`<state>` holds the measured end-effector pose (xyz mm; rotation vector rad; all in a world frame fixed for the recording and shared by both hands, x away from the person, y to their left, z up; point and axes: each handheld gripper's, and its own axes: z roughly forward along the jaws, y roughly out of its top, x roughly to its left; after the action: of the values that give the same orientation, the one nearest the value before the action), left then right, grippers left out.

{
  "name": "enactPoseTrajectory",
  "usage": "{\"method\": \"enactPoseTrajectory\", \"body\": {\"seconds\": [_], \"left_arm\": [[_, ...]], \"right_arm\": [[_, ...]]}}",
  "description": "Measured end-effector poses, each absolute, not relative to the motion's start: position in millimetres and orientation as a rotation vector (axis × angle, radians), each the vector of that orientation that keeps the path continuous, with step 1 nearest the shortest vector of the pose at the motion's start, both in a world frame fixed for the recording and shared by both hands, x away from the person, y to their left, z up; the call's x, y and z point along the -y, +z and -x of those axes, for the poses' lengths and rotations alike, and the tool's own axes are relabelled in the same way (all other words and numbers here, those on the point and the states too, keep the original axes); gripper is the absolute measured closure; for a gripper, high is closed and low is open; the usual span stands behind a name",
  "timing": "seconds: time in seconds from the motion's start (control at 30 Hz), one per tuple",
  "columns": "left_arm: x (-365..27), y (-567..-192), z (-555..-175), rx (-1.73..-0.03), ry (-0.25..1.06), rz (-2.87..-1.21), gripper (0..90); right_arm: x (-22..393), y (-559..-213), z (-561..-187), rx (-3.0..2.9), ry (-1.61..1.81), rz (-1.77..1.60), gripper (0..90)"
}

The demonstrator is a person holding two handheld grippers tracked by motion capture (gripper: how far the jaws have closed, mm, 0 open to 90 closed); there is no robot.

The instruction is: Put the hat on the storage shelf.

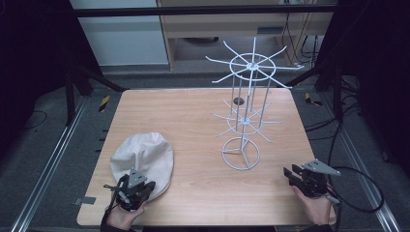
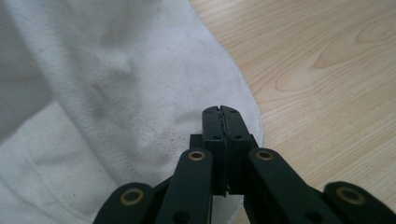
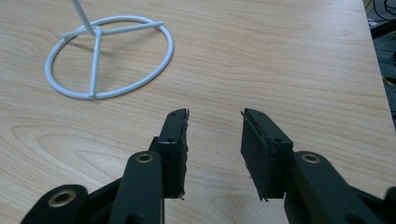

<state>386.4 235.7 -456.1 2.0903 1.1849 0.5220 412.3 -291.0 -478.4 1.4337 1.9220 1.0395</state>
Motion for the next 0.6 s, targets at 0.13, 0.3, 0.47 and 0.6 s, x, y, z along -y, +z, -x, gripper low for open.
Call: {"method": "enactPoseTrajectory", "body": {"seconds": [0.13, 0.3, 0.47, 0.6], "left_arm": [[-242, -437, -374, -1.188, 0.586, -1.971, 77.8], [-251, -420, -369, -1.216, 0.701, -1.854, 62.5], [-258, -422, -382, -1.309, 0.706, -1.833, 50.2], [-264, -428, -399, -1.381, 0.691, -1.840, 44.8]], "right_arm": [[292, -478, -412, -1.921, 1.040, -1.437, 59.7], [291, -479, -413, -1.925, 1.036, -1.442, 57.5], [291, -479, -413, -1.927, 1.035, -1.448, 56.2], [291, -479, -413, -1.933, 1.039, -1.448, 55.5]]}}
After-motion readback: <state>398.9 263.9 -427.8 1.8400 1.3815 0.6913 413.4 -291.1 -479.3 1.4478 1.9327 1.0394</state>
